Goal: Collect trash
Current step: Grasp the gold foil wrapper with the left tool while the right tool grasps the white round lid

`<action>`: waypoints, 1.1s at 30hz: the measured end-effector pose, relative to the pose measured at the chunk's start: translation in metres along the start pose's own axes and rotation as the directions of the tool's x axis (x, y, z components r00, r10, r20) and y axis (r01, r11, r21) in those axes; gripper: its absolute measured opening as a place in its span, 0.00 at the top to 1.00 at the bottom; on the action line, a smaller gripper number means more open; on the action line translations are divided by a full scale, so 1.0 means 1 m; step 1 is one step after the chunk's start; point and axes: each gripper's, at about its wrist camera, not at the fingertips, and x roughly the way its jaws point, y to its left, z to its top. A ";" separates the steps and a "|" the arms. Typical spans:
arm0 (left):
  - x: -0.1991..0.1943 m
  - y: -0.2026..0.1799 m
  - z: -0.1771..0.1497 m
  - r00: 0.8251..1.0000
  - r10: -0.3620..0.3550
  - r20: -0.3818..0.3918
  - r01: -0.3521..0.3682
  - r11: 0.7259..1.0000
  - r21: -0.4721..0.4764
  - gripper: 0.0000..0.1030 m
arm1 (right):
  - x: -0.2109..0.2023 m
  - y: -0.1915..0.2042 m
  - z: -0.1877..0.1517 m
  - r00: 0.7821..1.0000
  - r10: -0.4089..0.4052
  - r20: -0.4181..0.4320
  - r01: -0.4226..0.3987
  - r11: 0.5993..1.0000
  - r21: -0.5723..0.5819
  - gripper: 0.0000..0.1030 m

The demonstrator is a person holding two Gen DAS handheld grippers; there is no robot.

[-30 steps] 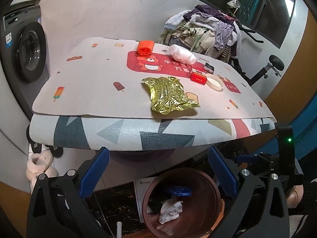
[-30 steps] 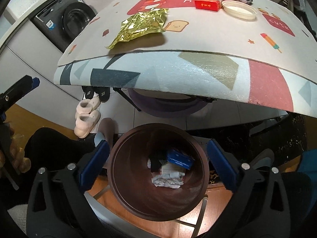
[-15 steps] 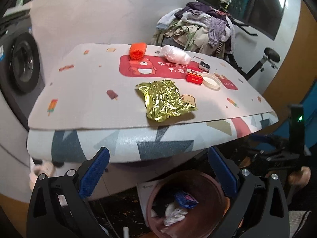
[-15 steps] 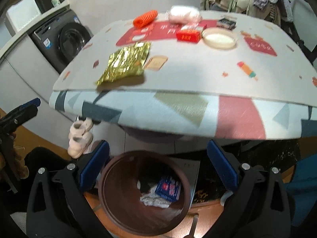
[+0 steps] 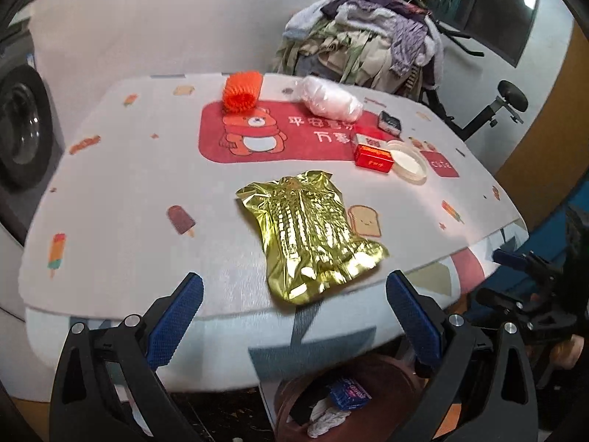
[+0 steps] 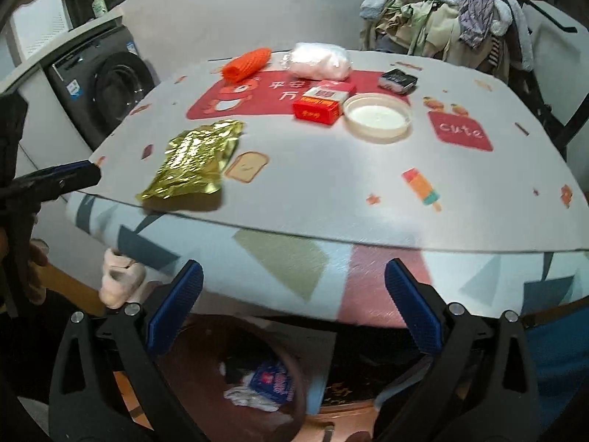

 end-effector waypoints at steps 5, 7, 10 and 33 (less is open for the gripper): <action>0.036 0.014 0.020 0.997 -0.001 -0.080 -0.006 0.996 -0.089 0.06 | 0.010 -0.018 0.009 1.000 -0.021 -0.011 0.022 0.999 0.041 0.06; 0.049 0.023 0.026 0.996 -0.015 -0.090 0.002 0.990 -0.142 0.06 | 0.013 -0.026 0.013 1.000 -0.024 -0.009 0.024 0.998 0.056 0.06; 0.064 0.028 0.032 0.994 -0.015 -0.105 -0.003 0.986 -0.168 0.08 | 0.017 -0.036 0.018 1.000 -0.031 -0.005 0.031 0.996 0.079 0.06; 0.094 0.021 0.037 0.993 -0.052 -0.109 0.038 0.992 -0.121 0.52 | 0.132 -0.073 0.128 0.976 -0.187 -0.109 0.188 0.982 -0.003 0.06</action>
